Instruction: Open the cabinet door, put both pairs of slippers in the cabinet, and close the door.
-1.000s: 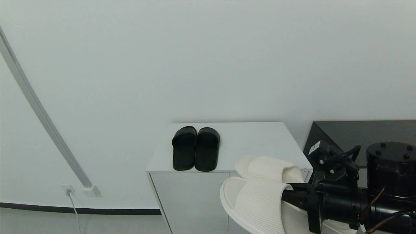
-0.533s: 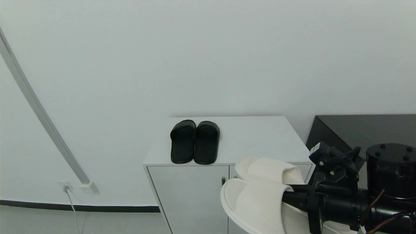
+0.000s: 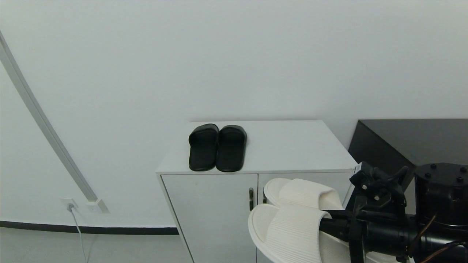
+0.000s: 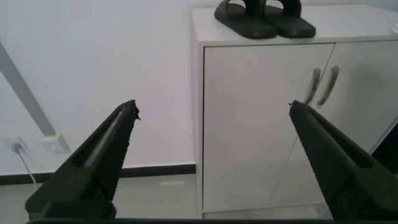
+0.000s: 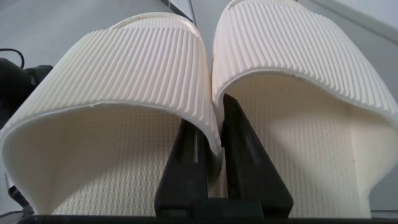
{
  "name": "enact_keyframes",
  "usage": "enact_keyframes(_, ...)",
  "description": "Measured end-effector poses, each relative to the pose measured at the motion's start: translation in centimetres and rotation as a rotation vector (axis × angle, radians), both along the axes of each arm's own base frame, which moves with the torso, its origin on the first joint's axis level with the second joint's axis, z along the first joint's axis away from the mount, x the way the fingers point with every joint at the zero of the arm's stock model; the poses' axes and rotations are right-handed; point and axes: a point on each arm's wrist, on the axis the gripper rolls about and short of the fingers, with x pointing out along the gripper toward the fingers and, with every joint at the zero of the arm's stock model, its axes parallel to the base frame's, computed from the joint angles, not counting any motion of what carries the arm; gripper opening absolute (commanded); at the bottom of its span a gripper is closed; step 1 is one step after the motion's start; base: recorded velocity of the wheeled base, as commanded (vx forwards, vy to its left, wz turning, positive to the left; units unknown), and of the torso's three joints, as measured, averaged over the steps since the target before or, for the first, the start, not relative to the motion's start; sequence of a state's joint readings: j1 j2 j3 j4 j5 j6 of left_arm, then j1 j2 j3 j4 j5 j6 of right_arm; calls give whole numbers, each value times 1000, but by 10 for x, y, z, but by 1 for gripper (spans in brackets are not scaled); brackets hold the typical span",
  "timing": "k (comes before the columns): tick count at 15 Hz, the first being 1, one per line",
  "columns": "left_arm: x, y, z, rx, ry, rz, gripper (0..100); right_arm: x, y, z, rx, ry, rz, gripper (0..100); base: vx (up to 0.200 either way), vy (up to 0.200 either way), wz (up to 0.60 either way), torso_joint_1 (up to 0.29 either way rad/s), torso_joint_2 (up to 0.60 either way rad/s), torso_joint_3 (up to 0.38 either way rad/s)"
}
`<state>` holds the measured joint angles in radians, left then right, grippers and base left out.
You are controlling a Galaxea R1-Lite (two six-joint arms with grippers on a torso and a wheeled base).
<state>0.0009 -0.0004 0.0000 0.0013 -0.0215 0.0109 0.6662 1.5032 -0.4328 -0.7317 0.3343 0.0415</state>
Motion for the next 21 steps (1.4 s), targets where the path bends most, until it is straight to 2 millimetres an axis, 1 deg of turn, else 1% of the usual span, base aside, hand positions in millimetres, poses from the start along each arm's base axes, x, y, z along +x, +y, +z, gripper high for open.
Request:
enact_keyframes(9,0,0,0,0,0,1,100,3,2,0,0,-1,0,0,0,0,0,-212,537,323)
enact_keyframes(13,0,0,0,0,0,0,100,11,6,0,-10,-72,9,0,0,0,0,-177,500,331)
enact_keyframes(16,0,0,0,1,0,1,100,10,5,-5,-35,-85,11,0,0,0,0,-152,482,330)
enact_keyframes(21,0,0,0,1,1,-1,100,5,1,-14,-58,-66,14,0,0,0,0,-118,467,345)
